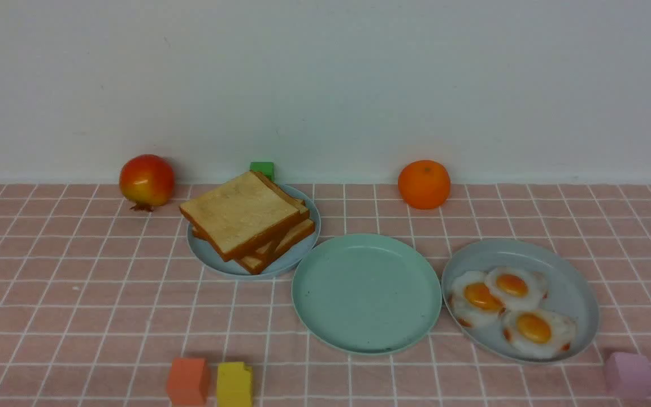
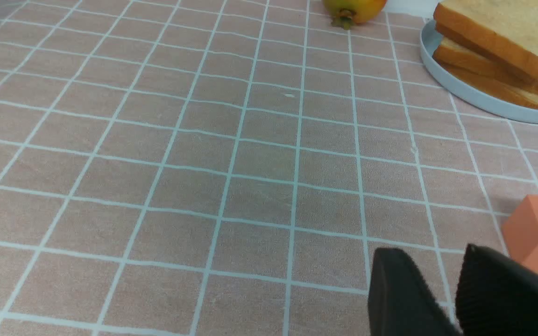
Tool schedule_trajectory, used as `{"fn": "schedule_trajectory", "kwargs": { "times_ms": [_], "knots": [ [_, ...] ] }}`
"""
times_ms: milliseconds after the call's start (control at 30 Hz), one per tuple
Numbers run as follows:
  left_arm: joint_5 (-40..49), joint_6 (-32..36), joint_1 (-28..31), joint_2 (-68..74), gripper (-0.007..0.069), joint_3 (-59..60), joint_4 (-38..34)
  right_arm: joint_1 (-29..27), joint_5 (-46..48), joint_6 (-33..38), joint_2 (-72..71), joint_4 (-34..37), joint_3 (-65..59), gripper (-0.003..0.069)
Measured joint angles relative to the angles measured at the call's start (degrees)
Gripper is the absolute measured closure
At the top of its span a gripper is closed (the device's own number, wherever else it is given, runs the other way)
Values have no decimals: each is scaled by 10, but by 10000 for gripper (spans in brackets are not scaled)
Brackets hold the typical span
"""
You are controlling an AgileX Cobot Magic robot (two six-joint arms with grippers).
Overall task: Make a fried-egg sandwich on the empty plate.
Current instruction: Use the left arm to grab a slice of bread
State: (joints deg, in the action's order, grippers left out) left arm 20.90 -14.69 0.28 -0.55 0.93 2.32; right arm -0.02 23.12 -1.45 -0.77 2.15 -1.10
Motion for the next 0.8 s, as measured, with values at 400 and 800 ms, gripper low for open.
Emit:
{"fn": "schedule_trajectory", "kwargs": {
  "times_ms": [400,800],
  "knots": [
    [0,0,0,0,384,0,0,0,0,0,0,0,0,417],
    [0,0,0,0,384,0,38,0,0,0,0,0,0,417]
  ]
}}
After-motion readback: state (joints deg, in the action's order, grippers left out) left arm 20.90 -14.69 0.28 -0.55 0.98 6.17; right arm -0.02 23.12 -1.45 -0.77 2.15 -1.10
